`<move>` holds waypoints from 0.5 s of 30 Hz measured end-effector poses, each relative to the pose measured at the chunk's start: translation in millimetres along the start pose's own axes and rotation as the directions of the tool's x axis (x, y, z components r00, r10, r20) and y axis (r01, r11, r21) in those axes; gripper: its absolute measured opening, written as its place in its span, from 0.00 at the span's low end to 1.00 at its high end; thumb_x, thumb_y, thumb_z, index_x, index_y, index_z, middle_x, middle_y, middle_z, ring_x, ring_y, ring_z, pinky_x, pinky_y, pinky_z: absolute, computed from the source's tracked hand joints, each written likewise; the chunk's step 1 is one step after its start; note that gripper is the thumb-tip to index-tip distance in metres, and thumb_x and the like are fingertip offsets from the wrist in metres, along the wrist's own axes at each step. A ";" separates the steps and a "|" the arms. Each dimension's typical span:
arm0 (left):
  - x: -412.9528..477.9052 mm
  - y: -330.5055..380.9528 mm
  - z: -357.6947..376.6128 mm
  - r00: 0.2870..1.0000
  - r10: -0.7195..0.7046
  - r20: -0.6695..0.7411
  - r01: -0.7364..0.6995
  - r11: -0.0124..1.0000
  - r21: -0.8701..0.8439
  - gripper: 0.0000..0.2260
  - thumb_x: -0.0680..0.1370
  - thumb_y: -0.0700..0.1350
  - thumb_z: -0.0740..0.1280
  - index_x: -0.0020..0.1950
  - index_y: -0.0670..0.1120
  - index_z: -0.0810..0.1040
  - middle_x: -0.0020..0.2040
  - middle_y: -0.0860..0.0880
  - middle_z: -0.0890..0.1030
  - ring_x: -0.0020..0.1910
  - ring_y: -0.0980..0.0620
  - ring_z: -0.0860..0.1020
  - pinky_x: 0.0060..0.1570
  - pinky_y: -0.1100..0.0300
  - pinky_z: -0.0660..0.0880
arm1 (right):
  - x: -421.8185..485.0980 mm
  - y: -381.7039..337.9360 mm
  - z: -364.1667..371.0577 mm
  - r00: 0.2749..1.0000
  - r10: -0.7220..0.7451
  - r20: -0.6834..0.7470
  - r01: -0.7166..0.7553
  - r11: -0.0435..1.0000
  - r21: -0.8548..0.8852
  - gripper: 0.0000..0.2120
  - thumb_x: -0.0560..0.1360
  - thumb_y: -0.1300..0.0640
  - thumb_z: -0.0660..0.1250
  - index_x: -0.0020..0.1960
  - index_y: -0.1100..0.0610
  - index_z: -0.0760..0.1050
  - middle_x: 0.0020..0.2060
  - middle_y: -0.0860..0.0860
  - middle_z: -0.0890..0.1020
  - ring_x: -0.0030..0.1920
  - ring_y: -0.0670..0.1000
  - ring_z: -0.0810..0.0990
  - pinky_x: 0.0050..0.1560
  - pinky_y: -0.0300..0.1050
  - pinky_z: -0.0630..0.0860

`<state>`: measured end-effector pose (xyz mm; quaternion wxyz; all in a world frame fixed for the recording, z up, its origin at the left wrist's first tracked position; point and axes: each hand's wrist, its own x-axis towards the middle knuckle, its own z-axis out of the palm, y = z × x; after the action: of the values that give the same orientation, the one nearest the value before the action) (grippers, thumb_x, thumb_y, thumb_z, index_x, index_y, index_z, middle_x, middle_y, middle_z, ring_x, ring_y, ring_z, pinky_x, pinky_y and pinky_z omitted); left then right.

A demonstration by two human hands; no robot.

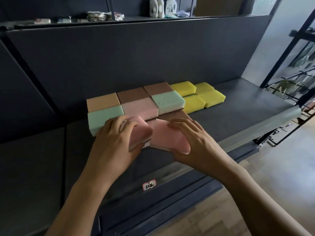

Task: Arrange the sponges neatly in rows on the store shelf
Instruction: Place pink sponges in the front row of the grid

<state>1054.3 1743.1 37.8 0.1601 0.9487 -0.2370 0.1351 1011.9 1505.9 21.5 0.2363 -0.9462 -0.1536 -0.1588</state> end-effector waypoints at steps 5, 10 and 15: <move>11.0 20.3 -0.6 0.970 0.214 0.118 -0.200 0.972 -0.126 0.32 0.71 0.58 0.68 0.74 0.53 0.66 0.73 0.55 0.64 0.70 0.64 0.56 0.67 0.70 0.49 | 2.0 6.9 -5.7 0.997 -0.047 0.054 0.047 0.999 0.011 0.31 0.69 0.46 0.73 0.70 0.53 0.70 0.69 0.46 0.73 0.69 0.49 0.69 0.65 0.47 0.73; 25.4 35.0 11.8 0.967 0.199 0.160 -0.181 0.976 -0.123 0.35 0.70 0.60 0.63 0.75 0.50 0.66 0.74 0.53 0.67 0.71 0.53 0.64 0.71 0.59 0.59 | 10.6 25.8 -13.6 0.985 -0.140 0.102 0.135 0.989 0.055 0.31 0.70 0.46 0.75 0.69 0.56 0.71 0.68 0.48 0.74 0.70 0.48 0.70 0.68 0.44 0.70; 36.9 44.0 19.3 0.977 0.151 0.150 -0.125 0.978 -0.167 0.35 0.71 0.68 0.60 0.71 0.48 0.70 0.68 0.54 0.72 0.63 0.52 0.73 0.61 0.52 0.74 | 22.0 54.3 -26.2 0.957 -0.251 0.144 0.246 0.968 0.052 0.24 0.71 0.46 0.75 0.62 0.54 0.74 0.68 0.49 0.73 0.71 0.50 0.68 0.67 0.46 0.71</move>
<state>1067.4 1684.3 43.0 0.2045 0.9222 -0.3244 0.0496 1045.6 1451.9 30.0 0.2181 -0.9246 -0.2910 -0.1131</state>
